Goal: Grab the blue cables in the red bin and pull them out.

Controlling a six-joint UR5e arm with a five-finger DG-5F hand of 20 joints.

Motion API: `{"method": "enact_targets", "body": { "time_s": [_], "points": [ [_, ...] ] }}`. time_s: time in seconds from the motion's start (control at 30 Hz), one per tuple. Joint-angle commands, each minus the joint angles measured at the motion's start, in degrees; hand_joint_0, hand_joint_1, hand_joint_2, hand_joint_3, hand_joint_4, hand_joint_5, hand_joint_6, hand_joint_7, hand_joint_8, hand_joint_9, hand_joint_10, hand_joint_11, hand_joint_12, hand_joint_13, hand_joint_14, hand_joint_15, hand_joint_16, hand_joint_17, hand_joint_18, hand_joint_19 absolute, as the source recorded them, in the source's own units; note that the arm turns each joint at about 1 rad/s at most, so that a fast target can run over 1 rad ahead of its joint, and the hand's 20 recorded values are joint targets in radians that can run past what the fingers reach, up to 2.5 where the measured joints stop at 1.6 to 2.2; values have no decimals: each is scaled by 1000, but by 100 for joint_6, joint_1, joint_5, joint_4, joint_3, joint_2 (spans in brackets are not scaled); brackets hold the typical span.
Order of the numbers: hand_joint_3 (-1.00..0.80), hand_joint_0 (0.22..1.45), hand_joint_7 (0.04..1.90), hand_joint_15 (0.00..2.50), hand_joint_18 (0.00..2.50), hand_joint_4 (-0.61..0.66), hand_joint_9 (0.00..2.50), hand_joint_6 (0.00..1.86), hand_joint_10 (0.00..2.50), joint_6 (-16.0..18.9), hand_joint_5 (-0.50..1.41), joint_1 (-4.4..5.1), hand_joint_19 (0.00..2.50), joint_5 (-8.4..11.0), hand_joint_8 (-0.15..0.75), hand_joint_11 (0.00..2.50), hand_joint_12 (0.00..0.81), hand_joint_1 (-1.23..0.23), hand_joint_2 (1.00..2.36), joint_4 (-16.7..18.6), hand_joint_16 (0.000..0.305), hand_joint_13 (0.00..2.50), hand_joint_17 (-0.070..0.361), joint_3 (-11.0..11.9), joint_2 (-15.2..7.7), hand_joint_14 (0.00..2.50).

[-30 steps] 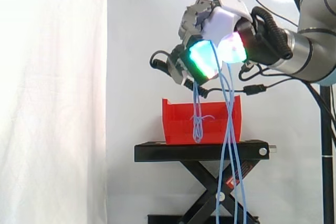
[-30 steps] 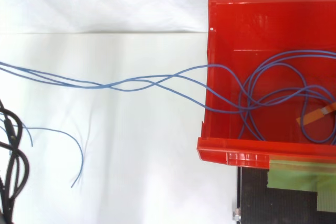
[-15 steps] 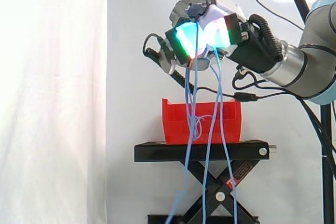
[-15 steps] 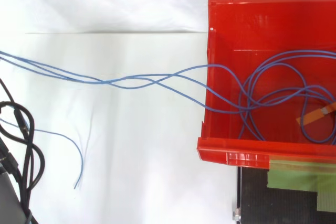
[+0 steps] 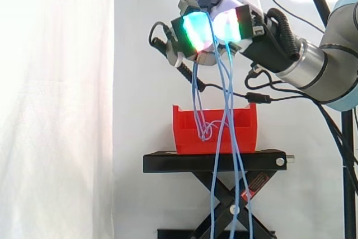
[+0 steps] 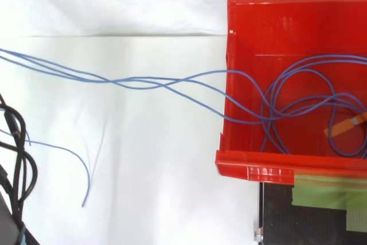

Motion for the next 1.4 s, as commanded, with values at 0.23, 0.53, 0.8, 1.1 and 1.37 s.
{"method": "enact_targets", "body": {
  "time_s": [0.23,0.53,0.8,1.1,1.37],
  "points": [
    [-1000,937,740,1781,880,-72,1281,568,25,-1312,858,5,904,-673,210,1495,297,-981,1000,474,50,1419,112,1,0,0],
    [-1000,936,749,1772,879,-72,1279,549,26,-1435,860,14,903,-550,204,1493,294,-981,1000,1168,50,1421,112,-8,-9,1],
    [-1000,935,760,1773,877,-74,1279,534,27,-934,864,14,905,-163,203,1504,299,-982,1000,922,49,1420,111,1,-9,0],
    [-1000,934,757,1777,877,-76,1279,533,26,-90,863,58,903,408,204,1494,295,-981,1000,17,50,1418,112,1,0,2],
    [-1000,927,759,1762,874,-68,1279,527,25,534,862,146,903,786,210,1492,298,-980,1000,-1011,50,1415,112,-8,-9,1]
  ]
}}
